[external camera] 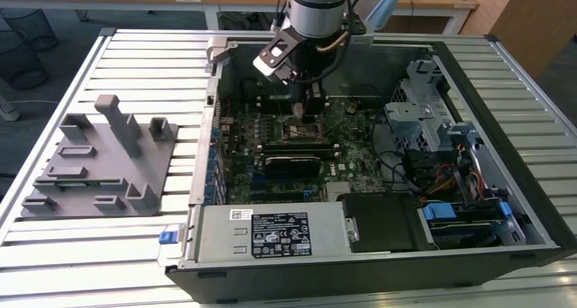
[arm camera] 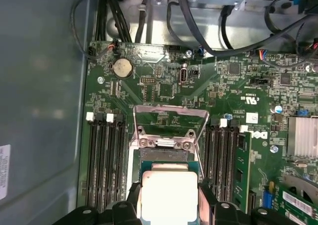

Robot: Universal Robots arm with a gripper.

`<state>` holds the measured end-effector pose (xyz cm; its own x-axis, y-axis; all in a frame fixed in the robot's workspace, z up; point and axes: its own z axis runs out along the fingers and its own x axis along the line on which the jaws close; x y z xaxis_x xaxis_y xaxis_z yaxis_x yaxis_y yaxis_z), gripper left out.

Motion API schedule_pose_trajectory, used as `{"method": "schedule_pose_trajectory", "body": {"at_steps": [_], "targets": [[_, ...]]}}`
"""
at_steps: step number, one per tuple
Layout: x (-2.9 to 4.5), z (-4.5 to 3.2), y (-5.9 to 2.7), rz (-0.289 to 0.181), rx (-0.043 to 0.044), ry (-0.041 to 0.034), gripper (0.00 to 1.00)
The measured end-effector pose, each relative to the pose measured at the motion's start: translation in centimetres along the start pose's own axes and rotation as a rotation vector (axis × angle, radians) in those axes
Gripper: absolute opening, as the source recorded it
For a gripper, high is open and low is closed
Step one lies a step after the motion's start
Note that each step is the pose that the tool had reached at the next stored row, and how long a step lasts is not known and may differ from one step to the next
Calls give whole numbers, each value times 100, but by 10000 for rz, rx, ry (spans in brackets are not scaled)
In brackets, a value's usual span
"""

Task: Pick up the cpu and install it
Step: 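Place the cpu into insertion slot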

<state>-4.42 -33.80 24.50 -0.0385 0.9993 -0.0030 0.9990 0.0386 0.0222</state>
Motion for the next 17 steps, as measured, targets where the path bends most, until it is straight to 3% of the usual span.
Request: {"method": "schedule_pose_trajectory", "body": {"at_steps": [7, 17], "targets": [[0, 112, -3, 0, -1, 0, 54], [4, 209, -21, 42, 0, -7, 54]]}}
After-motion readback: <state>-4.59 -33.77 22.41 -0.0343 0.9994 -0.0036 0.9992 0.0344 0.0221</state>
